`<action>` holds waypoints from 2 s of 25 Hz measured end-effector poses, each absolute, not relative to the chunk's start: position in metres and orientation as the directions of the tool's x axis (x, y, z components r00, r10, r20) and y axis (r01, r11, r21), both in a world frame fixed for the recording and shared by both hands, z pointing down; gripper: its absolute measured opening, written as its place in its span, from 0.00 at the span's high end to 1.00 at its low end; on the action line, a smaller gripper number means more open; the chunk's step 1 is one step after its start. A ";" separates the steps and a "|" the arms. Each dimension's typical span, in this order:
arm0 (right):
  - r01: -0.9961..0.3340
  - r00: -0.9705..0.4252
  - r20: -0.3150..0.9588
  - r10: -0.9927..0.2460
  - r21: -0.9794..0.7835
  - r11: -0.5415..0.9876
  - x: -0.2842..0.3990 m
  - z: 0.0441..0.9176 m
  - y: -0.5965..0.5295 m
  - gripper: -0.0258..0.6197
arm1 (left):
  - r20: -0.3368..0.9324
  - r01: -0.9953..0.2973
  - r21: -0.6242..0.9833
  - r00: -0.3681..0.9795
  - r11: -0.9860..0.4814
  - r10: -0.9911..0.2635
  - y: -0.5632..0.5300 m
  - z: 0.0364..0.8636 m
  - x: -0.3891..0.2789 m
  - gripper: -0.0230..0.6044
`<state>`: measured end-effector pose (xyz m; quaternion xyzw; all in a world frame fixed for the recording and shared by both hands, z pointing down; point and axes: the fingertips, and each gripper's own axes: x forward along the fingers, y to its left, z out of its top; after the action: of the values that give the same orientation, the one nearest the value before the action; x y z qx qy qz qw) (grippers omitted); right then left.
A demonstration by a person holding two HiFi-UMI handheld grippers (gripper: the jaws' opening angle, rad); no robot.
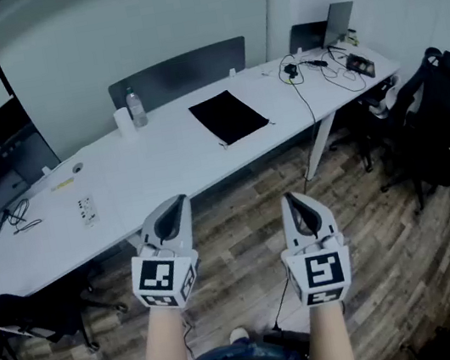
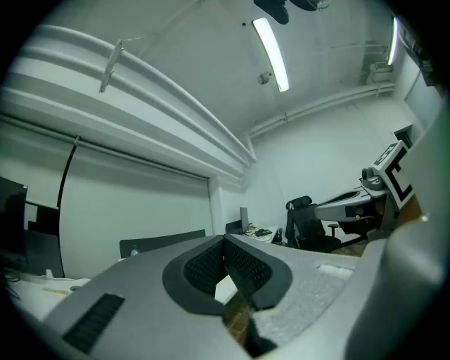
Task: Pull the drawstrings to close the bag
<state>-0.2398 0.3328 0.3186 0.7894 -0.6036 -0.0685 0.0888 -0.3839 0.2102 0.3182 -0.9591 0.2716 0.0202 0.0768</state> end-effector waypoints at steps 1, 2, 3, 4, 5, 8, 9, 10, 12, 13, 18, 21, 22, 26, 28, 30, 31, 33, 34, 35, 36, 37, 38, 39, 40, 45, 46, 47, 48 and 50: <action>-0.941 0.262 -0.003 -0.965 0.223 -0.256 -0.240 0.318 0.331 0.97 | -0.086 -0.520 -0.140 0.854 -0.842 -0.513 0.210 0.316 -0.383 0.97; -0.940 0.262 -0.004 -0.965 0.224 -0.256 -0.240 0.317 0.330 0.97 | -0.090 -0.516 -0.144 0.857 -0.845 -0.508 0.210 0.315 -0.382 0.97; -0.939 0.263 -0.007 -0.965 0.226 -0.258 -0.240 0.316 0.329 0.97 | -0.090 -0.510 -0.147 0.860 -0.847 -0.502 0.209 0.315 -0.380 0.97; -0.938 0.266 -0.009 -0.964 0.229 -0.261 -0.238 0.317 0.327 0.97 | -0.086 -0.502 -0.149 0.865 -0.852 -0.495 0.208 0.316 -0.377 0.97; -0.936 0.269 -0.009 -0.963 0.232 -0.264 -0.236 0.317 0.326 0.97 | -0.080 -0.493 -0.148 0.870 -0.857 -0.487 0.208 0.318 -0.374 0.97; -0.934 0.275 -0.001 -0.961 0.238 -0.267 -0.229 0.321 0.320 0.97 | -0.066 -0.473 -0.139 0.881 -0.870 -0.468 0.202 0.322 -0.365 0.97; -0.933 0.277 0.002 -0.961 0.241 -0.268 -0.226 0.321 0.318 0.97 | -0.064 -0.471 -0.135 0.882 -0.872 -0.467 0.199 0.323 -0.362 0.97; -0.932 0.280 0.002 -0.960 0.241 -0.271 -0.223 0.320 0.315 0.97 | -0.064 -0.471 -0.131 0.882 -0.872 -0.467 0.195 0.322 -0.358 0.97; -0.931 0.290 -0.010 -0.957 0.229 -0.285 -0.212 0.317 0.309 0.97 | -0.066 -0.471 -0.116 0.882 -0.874 -0.466 0.187 0.322 -0.348 0.97; -0.930 0.296 -0.018 -0.955 0.221 -0.293 -0.205 0.316 0.306 0.97 | -0.066 -0.470 -0.108 0.883 -0.876 -0.466 0.183 0.322 -0.343 0.97; -0.940 0.287 -0.040 -0.957 0.180 -0.289 -0.163 0.316 0.281 0.97 | -0.066 -0.465 -0.088 0.885 -0.881 -0.461 0.162 0.328 -0.308 0.97; -0.949 0.265 -0.035 -0.964 0.169 -0.267 -0.132 0.320 0.258 0.97 | -0.067 -0.481 -0.079 0.877 -0.873 -0.477 0.140 0.329 -0.281 0.97; -0.950 0.258 -0.033 -0.966 0.173 -0.260 -0.122 0.321 0.250 0.97 | -0.063 -0.487 -0.079 0.873 -0.870 -0.483 0.132 0.330 -0.271 0.97; -0.961 0.231 -0.028 -0.972 0.150 -0.233 -0.071 0.325 0.218 0.97 | -0.043 -0.511 -0.086 0.860 -0.855 -0.509 0.103 0.332 -0.221 0.97; -0.965 0.220 -0.019 -0.975 0.140 -0.221 -0.042 0.328 0.201 0.97 | -0.033 -0.521 -0.073 0.853 -0.850 -0.520 0.087 0.334 -0.195 0.97; -0.970 0.198 -0.008 -0.980 0.141 -0.197 -0.017 0.330 0.184 0.97 | -0.027 -0.541 -0.063 0.841 -0.839 -0.540 0.070 0.335 -0.173 0.97; -0.973 0.183 -0.003 -0.983 0.142 -0.182 -0.005 0.330 0.177 0.97 | -0.024 -0.552 -0.061 0.834 -0.832 -0.551 0.062 0.336 -0.162 0.97; -0.978 0.156 0.004 -0.988 0.142 -0.154 0.021 0.329 0.163 0.97 | -0.018 -0.574 -0.056 0.819 -0.817 -0.574 0.048 0.336 -0.140 0.97; -0.980 0.144 0.008 -0.990 0.141 -0.142 0.034 0.328 0.156 0.97 | -0.017 -0.584 -0.053 0.811 -0.810 -0.584 0.041 0.335 -0.130 0.97; -0.982 0.133 0.014 -0.991 0.140 -0.130 0.047 0.328 0.150 0.97 | -0.017 -0.595 -0.049 0.803 -0.802 -0.595 0.035 0.335 -0.120 0.97; -0.983 0.122 0.020 -0.992 0.139 -0.118 0.059 0.329 0.143 0.97 | -0.019 -0.607 -0.044 0.795 -0.794 -0.606 0.029 0.334 -0.112 0.97; -0.985 0.111 0.027 -0.993 0.138 -0.106 0.070 0.330 0.137 0.97 | -0.024 -0.618 -0.039 0.786 -0.785 -0.618 0.025 0.334 -0.104 0.97; -0.986 0.098 0.032 -0.995 0.138 -0.092 0.079 0.331 0.130 0.97 | -0.030 -0.629 -0.035 0.777 -0.776 -0.629 0.020 0.334 -0.098 0.97; -0.988 0.083 0.037 -0.996 0.137 -0.078 0.087 0.334 0.124 0.97 | -0.032 -0.641 -0.031 0.768 -0.767 -0.640 0.017 0.335 -0.093 0.97; -0.989 0.069 0.042 -0.997 0.136 -0.063 0.093 0.337 0.118 0.97 | -0.030 -0.652 -0.029 0.759 -0.758 -0.651 0.013 0.338 -0.089 0.97; -0.991 0.019 0.080 -0.997 0.130 -0.009 0.118 0.364 0.094 0.97 | 0.023 -0.680 -0.029 0.732 -0.733 -0.681 0.000 0.359 -0.081 0.97; -0.992 0.016 0.083 -0.996 0.127 -0.005 0.122 0.367 0.089 0.97 | 0.027 -0.680 -0.028 0.732 -0.733 -0.680 -0.002 0.360 -0.082 0.97; -0.992 0.014 0.083 -0.996 0.124 -0.004 0.126 0.369 0.084 0.97 | 0.030 -0.680 -0.028 0.732 -0.733 -0.680 -0.006 0.361 -0.082 0.97; -0.993 0.014 0.084 -0.996 0.122 -0.004 0.129 0.369 0.078 0.97 | 0.034 -0.682 -0.029 0.730 -0.731 -0.683 -0.011 0.362 -0.083 0.97; -0.993 0.017 0.095 -0.995 0.121 -0.005 0.136 0.372 0.068 0.97 | 0.041 -0.692 -0.032 0.720 -0.721 -0.693 -0.023 0.363 -0.084 0.97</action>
<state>0.1355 0.0679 0.3724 0.7088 -0.7011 -0.0085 0.0767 -0.0840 -0.0227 0.3630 -0.9273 0.3735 -0.0251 0.0070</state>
